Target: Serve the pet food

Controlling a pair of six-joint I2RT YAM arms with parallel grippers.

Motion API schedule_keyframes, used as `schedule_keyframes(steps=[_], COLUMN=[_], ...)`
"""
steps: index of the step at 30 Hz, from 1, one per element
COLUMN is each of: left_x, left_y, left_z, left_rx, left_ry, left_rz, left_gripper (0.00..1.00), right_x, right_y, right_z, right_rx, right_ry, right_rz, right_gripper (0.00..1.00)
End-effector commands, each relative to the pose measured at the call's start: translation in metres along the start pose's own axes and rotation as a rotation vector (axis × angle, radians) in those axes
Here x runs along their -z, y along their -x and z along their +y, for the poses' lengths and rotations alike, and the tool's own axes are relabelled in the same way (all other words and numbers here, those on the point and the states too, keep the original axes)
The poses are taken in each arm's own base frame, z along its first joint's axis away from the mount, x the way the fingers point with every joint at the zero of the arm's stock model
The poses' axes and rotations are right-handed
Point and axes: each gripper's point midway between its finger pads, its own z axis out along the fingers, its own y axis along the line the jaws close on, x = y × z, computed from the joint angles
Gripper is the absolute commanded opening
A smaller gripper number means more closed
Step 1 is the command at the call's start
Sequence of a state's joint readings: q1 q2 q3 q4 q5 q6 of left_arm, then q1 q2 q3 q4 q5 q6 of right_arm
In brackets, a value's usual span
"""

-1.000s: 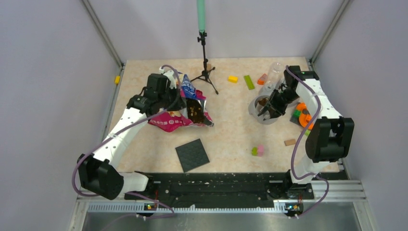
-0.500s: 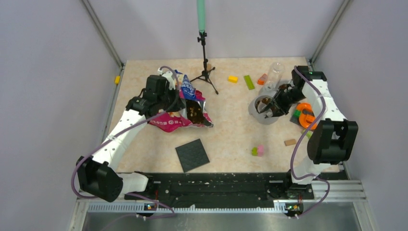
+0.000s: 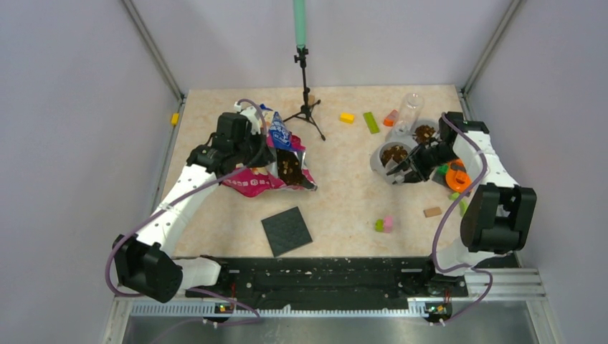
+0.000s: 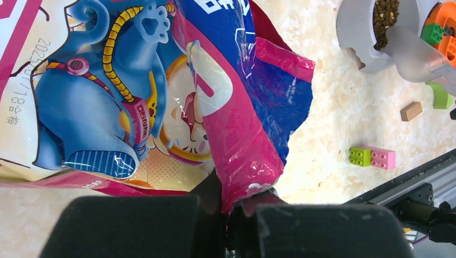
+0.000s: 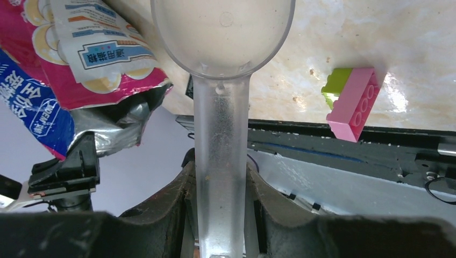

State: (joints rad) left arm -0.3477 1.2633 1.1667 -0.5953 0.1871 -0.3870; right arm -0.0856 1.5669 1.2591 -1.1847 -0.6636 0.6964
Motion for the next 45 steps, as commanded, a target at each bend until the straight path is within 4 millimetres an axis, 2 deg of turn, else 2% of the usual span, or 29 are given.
schedule_keyframes(steps=[1, 4, 8, 10, 20, 25, 32, 39, 45], left_x=[0.021, 0.021, 0.022, 0.023, 0.024, 0.020, 0.017, 0.014, 0.013], left_y=[0.031, 0.032, 0.033, 0.035, 0.042, 0.040, 0.044, 0.046, 0.049], left_z=[-0.009, -0.011, -0.012, -0.013, -0.016, -0.017, -0.018, -0.020, -0.023], left_rx=[-0.024, -0.024, -0.023, -0.025, -0.028, -0.020, -0.021, -0.015, 0.005], left_ry=[-0.028, -0.034, -0.038, -0.042, -0.049, -0.055, -0.054, -0.064, -0.075], left_rz=[-0.139, -0.140, -0.143, -0.150, -0.162, -0.149, -0.146, -0.145, -0.158], left_gripper=[0.00, 0.00, 0.00, 0.00, 0.00, 0.00, 0.00, 0.00, 0.00], right_x=[0.032, 0.034, 0.018, 0.015, 0.041, 0.043, 0.052, 0.046, 0.049], right_y=[-0.004, -0.002, -0.005, -0.008, -0.008, -0.006, -0.002, -0.012, -0.025], right_z=[0.029, 0.029, 0.006, 0.004, 0.034, 0.032, 0.033, 0.026, 0.049], right_rx=[0.014, 0.011, -0.036, -0.051, -0.001, 0.047, 0.258, 0.437, 0.610], right_ry=[0.075, 0.073, 0.027, 0.035, 0.131, 0.136, 0.066, -0.083, -0.064], right_rz=[-0.075, -0.096, -0.072, -0.068, -0.148, -0.206, -0.367, -0.491, -0.612], right_gripper=[0.00, 0.00, 0.00, 0.00, 0.00, 0.00, 0.00, 0.00, 0.00])
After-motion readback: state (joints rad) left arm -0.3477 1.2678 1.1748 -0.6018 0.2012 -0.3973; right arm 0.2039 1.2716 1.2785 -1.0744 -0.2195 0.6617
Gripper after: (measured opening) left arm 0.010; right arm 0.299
